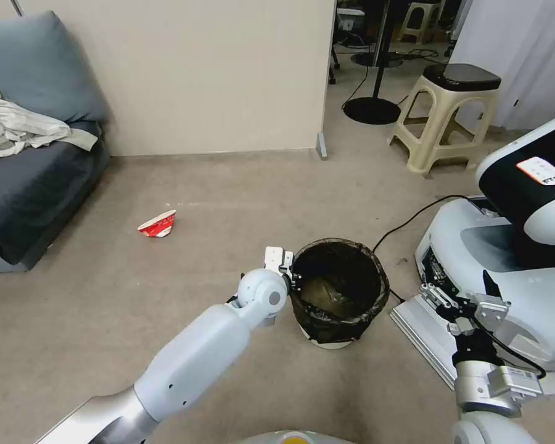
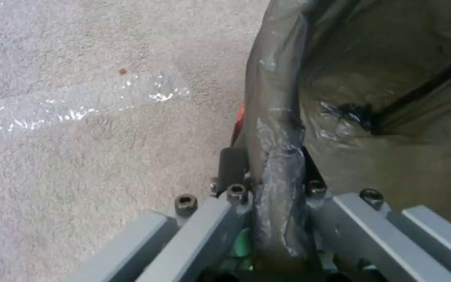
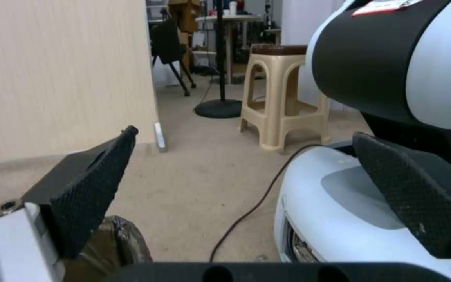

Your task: Pick up the trash can from the floor.

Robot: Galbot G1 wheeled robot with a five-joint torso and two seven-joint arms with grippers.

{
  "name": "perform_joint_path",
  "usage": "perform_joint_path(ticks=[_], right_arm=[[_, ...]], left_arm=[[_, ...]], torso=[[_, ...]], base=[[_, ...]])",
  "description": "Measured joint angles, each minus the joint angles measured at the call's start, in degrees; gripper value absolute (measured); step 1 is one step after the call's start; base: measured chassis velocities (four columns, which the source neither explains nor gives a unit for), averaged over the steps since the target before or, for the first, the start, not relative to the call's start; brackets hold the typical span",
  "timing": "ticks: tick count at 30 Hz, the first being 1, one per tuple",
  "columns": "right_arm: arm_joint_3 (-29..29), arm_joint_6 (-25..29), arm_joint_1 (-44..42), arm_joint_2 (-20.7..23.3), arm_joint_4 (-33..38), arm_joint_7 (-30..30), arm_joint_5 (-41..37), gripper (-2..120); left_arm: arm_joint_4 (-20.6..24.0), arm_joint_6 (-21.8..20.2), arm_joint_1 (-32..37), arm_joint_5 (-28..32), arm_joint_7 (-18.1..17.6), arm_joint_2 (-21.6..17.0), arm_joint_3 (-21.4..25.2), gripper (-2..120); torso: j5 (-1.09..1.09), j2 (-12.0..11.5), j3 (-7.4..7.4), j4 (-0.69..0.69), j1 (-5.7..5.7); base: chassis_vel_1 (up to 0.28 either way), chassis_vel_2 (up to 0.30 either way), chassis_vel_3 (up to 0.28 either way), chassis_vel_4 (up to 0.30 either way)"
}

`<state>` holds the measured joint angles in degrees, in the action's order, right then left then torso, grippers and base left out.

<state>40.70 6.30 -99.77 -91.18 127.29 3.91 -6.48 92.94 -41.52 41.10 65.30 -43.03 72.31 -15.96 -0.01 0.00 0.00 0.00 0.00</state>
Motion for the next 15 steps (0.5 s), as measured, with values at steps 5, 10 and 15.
perform_joint_path(ticks=[5, 10, 15], right_arm=[[0.0, 0.0, -0.2, 0.0, 0.2, 0.1, 0.0, 100], [0.1, 0.1, -0.4, 0.0, 0.7, 0.1, 0.0, 100], [0.1, 0.1, -0.5, 0.0, 0.7, 0.2, 0.0, 100]], left_arm=[[0.8, 0.2, 0.3, 0.0, -0.3, 0.0, 0.7, 1], [3.6, 0.2, 0.0, 1.9, -1.6, -0.6, 3.1, 0], [6.1, 0.2, -0.1, 3.7, -2.2, -1.4, 4.0, 0]], torso=[[0.0, 0.0, 0.01, -0.01, 0.01], [0.02, 0.0, 0.01, 0.01, 0.0], [0.02, 0.0, 0.01, 0.01, 0.0]], base=[[0.0, 0.0, 0.0, 0.0], [0.0, 0.0, 0.0, 0.0], [0.0, 0.0, 0.0, 0.0]])
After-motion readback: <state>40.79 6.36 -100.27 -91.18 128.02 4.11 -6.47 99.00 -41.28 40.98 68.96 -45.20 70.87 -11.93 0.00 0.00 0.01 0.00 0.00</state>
